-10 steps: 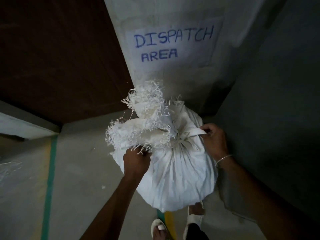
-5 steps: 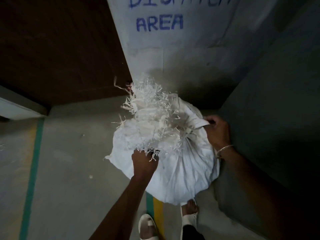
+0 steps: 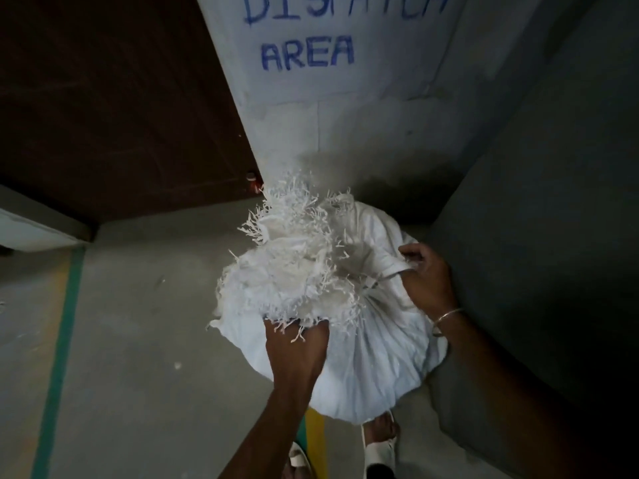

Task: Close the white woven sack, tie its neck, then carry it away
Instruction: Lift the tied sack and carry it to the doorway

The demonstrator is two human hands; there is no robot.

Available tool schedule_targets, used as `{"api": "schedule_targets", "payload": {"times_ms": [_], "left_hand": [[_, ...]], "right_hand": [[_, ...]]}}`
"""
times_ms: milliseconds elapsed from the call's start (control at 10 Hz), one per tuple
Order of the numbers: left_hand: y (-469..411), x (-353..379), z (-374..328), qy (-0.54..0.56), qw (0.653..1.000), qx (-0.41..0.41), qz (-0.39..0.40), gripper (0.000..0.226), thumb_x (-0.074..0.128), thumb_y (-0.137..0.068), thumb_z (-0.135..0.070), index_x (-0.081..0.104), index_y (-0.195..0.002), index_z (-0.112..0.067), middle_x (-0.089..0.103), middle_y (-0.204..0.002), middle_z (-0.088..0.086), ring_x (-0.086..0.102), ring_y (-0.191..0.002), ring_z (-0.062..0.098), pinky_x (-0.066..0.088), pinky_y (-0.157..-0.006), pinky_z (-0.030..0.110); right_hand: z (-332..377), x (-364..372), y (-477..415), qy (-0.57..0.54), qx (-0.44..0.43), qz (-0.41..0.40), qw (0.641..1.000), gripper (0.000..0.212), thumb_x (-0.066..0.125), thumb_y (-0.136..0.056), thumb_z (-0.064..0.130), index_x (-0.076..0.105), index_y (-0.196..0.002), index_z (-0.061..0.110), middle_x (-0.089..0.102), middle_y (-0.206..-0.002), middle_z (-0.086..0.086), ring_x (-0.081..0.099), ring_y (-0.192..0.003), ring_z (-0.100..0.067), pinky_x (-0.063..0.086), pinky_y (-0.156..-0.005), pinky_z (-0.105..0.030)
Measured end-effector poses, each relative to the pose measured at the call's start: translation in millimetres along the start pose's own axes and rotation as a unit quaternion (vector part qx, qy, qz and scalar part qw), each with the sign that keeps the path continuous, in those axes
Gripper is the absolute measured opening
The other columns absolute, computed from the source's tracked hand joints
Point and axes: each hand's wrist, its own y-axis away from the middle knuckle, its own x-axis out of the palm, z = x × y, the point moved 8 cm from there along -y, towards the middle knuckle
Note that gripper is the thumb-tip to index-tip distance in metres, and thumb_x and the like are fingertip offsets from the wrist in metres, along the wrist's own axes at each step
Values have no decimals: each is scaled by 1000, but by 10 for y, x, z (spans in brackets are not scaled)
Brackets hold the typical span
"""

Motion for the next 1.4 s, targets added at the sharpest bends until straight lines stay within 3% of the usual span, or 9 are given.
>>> {"api": "schedule_targets", "payload": {"times_ms": [100,200,300,400,700,800,1000,1200,1400], "left_hand": [[-22,-46,-697,65,989,121,-47,78,64,-85,-55,45,-139,-3,62,-130,13,61,-123,27,36,-116,35],[-799,85,-965,91,988,115,-38,46,66,-81,-27,58,-123,-12,71,-113,7,68,-104,20,53,-92,36],[-1775,331,-811,-35,988,112,98,12,52,-91,4,57,-83,-4,73,-75,10,72,-73,26,54,-72,31],[-2191,198,-472,-394,917,29,-44,37,77,-86,-32,68,-99,2,74,-103,19,71,-100,33,54,-86,34],[-1359,-11,-326,20,1000,-17,-12,84,76,-61,-74,61,-129,-26,73,-118,-5,68,-113,21,51,-104,47],[-1094,-138,-238,29,999,-27,-25,81,75,-65,-78,62,-126,-25,73,-117,-3,67,-113,22,50,-105,49],[-441,-351,74,45,995,-65,-56,98,59,-76,-83,48,-148,-17,54,-149,5,49,-138,26,34,-117,40],[-562,109,518,-181,982,31,36,88,50,-88,-76,26,-160,-30,13,-169,10,15,-155,24,16,-125,48],[-748,-68,784,-200,978,-43,32,94,35,-82,-86,50,-136,-11,52,-140,25,47,-133,44,39,-111,54]], "right_hand": [[433,-17,198,35,-111,27,993,60,74,-71,25,51,-124,38,59,-128,4,59,-117,-16,51,-100,-42],[1011,239,336,39,-242,68,967,79,84,-74,37,40,-139,27,47,-141,1,50,-126,-10,44,-103,-20],[1023,687,-58,195,-266,60,942,50,74,-80,48,57,-121,26,51,-135,-1,51,-127,-17,46,-101,-28],[629,955,-515,318,-106,96,937,40,67,-81,57,72,-102,24,70,-115,-4,62,-115,-33,51,-96,-39],[628,597,-517,-94,54,226,968,18,73,-71,5,68,-87,11,67,-81,2,63,-75,-9,51,-74,-29],[502,109,-454,-176,57,103,977,17,63,-68,6,66,-84,12,66,-82,0,60,-62,5,47,-63,-15],[-200,-541,434,-52,36,-145,987,32,59,-86,29,66,-114,17,69,-110,-5,65,-101,-13,55,-91,-39],[-564,-36,486,188,-39,-64,979,49,46,-95,51,54,-139,31,45,-152,-4,41,-139,-22,35,-114,-37],[-786,-53,376,157,-5,-32,987,64,38,-93,63,51,-145,29,44,-155,-10,40,-143,-27,34,-117,-46]]}}
